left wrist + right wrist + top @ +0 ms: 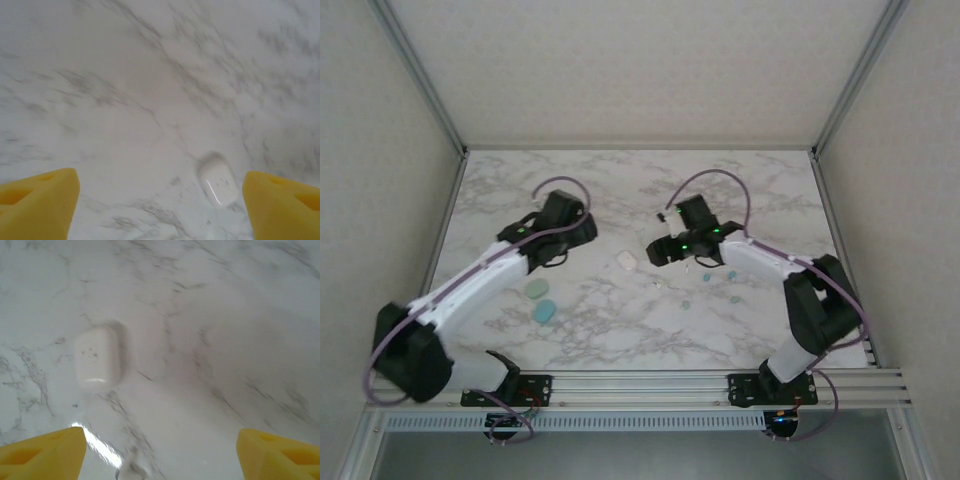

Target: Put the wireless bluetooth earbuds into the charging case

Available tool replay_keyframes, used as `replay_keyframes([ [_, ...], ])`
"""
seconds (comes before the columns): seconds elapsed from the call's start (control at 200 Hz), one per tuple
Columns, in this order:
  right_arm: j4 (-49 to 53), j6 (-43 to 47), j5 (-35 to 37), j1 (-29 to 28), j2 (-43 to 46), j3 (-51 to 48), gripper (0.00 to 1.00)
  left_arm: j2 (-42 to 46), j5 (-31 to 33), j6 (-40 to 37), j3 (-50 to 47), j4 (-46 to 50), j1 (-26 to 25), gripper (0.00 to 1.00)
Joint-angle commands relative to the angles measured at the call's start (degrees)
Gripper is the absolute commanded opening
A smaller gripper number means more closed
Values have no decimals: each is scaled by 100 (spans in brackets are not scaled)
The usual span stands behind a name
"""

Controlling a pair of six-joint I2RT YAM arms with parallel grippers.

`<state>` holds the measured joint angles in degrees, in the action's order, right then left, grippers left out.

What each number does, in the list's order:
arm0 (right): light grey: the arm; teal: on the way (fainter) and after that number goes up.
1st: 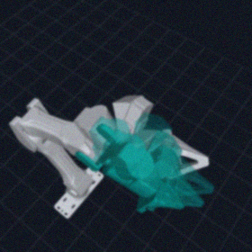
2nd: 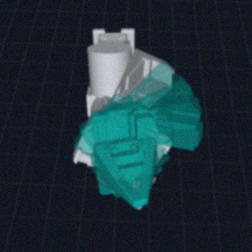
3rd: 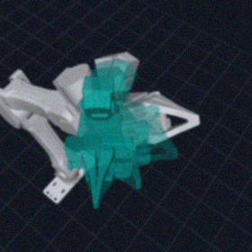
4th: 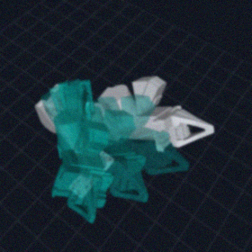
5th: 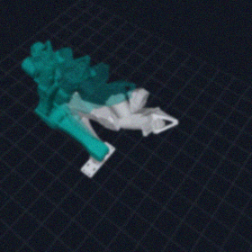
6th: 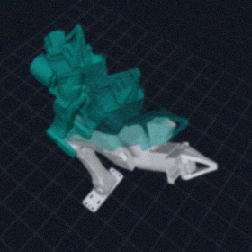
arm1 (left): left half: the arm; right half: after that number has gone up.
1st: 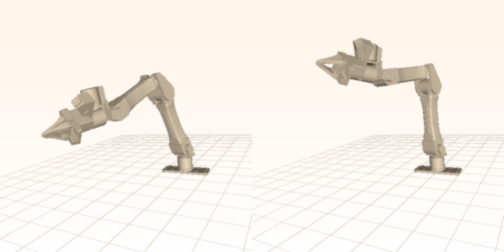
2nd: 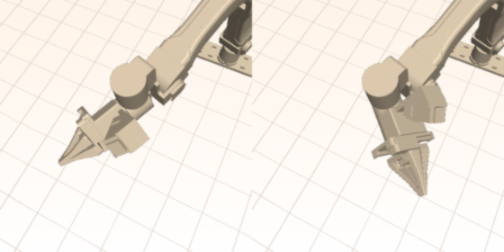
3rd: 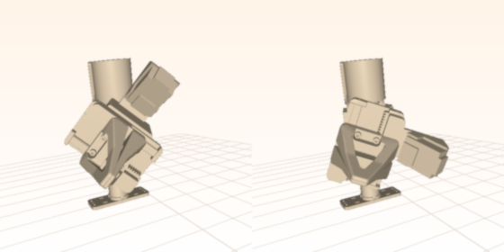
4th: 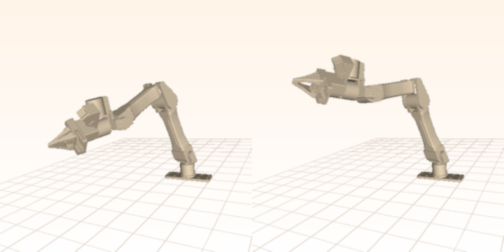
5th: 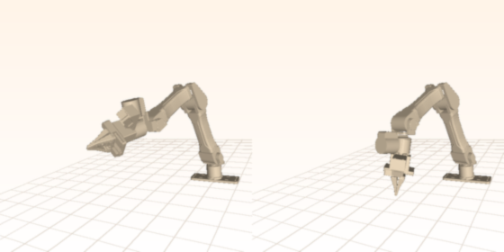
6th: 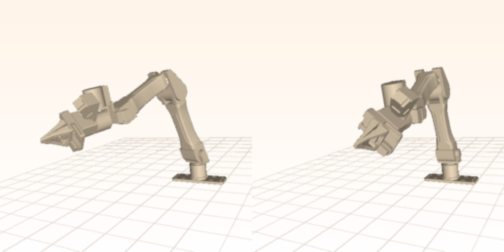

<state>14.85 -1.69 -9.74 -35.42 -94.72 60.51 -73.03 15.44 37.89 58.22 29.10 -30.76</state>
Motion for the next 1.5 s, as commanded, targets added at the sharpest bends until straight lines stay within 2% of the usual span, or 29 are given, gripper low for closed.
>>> replay_keyframes([
  [0.0, -74, 767, 424, -405, -549, 422, 79, 831, 292, -274, -658, -344, 403, 88],
  [0.11, -175, 988, 509, -683, -1018, 737, 78, 1601, 26, -608, -1114, -509, 897, 92],
  [0.23, -217, 1151, 447, -900, -1336, 947, 77, 1984, -4, -765, -1309, -387, 1108, 94],
  [0.446, -141, 1234, 387, -1036, -1729, 1207, 76, 2065, 3, -735, -1476, -277, 1163, 95],
  [0.721, -318, 1205, 552, -1062, -1974, 1079, 73, 1976, -47, -756, -1489, -328, 1193, 96],
  [0.991, -771, 1229, 561, -1061, -2137, 899, 57, 1832, -173, -724, -1454, -352, 1209, 95],
  [1.096, -856, 1323, 499, -1055, -2189, 848, 55, 1815, -190, -713, -1464, -430, 1214, 97],
  [1.211, -1287, 1481, 559, -1056, -2082, 524, 49, 1803, -238, -663, -1457, -481, 1252, 100],
  [1.412, -2311, 2158, 67, -1063, -1428, -329, 46, 1854, -829, -619, -1599, -996, 1301, 100],
  [1.497, -2749, 2427, -167, -1061, -1023, -691, 46, 1805, -1597, -760, -1676, -1451, 1310, 100],
])
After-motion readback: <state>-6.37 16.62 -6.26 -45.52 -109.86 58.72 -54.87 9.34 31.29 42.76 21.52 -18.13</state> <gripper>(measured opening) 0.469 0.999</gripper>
